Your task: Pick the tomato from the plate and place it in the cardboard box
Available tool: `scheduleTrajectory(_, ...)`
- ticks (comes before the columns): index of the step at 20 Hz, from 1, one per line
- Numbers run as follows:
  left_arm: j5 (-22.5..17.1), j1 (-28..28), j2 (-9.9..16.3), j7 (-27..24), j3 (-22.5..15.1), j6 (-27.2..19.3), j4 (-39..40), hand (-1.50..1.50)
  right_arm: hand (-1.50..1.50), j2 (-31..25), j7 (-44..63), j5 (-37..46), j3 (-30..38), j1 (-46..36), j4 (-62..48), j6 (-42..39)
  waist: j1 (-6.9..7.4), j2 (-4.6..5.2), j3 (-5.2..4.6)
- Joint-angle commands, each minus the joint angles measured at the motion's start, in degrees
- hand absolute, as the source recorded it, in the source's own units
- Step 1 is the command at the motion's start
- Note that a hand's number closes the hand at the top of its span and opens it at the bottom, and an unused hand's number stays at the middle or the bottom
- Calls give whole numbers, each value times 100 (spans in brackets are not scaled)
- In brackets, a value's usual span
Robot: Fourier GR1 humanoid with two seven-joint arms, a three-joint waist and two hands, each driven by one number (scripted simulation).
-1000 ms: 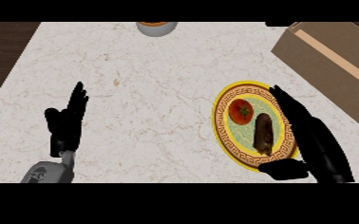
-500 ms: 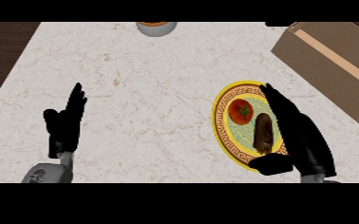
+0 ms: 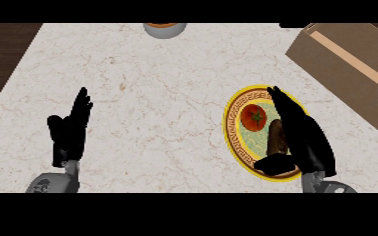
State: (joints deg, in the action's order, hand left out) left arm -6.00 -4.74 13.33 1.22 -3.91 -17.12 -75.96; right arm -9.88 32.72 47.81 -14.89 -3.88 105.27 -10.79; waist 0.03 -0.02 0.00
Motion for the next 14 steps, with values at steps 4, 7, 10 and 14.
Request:
scheduleTrajectory(4,68,-106,-71,-134,386,416,290,0,-150,237,-15,376,113,-192,-377,-54,0,0,0)
scheduleTrajectory(7,151,-184,-106,-15,437,355,134,0,-150,203,100,361,305,-376,-387,-307,0,-1,0)
scheduleTrajectory(10,226,381,-130,-16,307,377,-334,0,-150,156,-224,443,315,-292,-903,-128,16,-3,1)
scheduleTrajectory(14,272,-159,-110,36,627,472,203,0,-150,493,-234,718,267,-703,-1447,111,5,2,0)
